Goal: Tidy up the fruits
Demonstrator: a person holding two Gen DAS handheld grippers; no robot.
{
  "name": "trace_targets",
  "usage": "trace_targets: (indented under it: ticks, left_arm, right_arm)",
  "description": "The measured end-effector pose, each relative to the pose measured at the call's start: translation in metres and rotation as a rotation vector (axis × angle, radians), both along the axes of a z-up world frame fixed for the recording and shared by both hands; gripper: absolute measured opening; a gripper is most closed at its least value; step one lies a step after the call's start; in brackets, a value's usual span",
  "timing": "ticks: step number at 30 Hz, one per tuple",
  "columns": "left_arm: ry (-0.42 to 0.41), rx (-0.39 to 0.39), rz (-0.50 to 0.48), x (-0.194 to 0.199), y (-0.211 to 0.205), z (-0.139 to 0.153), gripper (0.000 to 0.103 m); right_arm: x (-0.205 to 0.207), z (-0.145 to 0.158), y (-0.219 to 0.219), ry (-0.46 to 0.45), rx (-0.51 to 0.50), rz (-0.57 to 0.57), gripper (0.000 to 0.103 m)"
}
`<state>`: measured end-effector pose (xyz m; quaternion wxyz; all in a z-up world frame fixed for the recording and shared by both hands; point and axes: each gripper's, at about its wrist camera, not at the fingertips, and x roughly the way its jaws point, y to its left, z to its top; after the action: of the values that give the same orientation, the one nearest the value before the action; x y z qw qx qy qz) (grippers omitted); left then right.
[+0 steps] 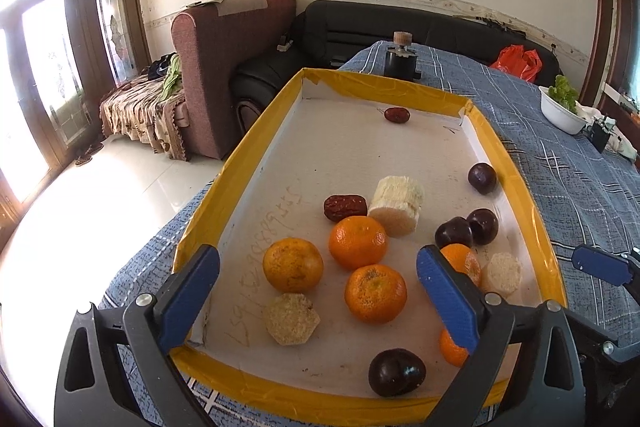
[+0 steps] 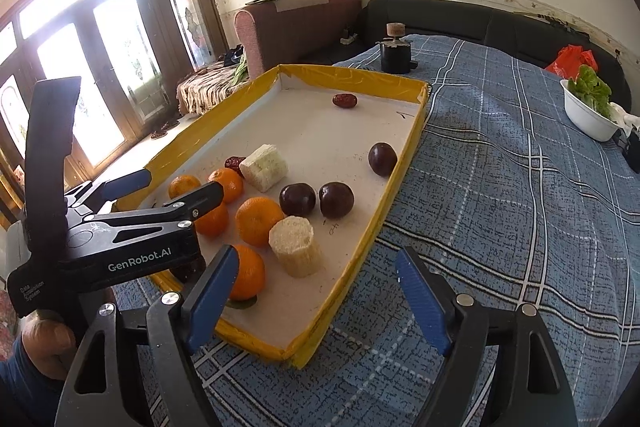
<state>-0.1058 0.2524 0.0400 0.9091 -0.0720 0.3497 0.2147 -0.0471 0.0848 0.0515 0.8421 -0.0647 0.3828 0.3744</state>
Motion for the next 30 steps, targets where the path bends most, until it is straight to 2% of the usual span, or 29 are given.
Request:
trace_targets:
  ticks: [13,18,22,27,30]
  left_arm:
    - [-0.061,0.007,0.023,-0.021,-0.008,0.012,0.100]
    - [-0.104,-0.016,0.011,-0.034,-0.008,0.017,0.100]
    - [-0.103,0.045,0.016,-0.039,-0.017,0.018,0.100]
    - [-0.145,0.048,-0.002,-0.048,-0.025,0.022,0.103]
    - [-0.131,0.089,0.020,-0.048,-0.030,0.023,0.103]
  right_arm:
    - [-0.012,-0.004,-0.025,-0.009,0.011,-0.037,0.089]
    - [-0.023,-0.002,-0.032,-0.052,-0.001,-0.033,0.091]
    - [-0.028,-0.001,-0.041,-0.071,0.002,-0.038,0.093]
    - [-0.027,-0.003,-0.049,-0.055,0.015,-0.053,0.093]
    - [-0.028,-0.003,-0.053,-0.052,0.022,-0.058,0.093]
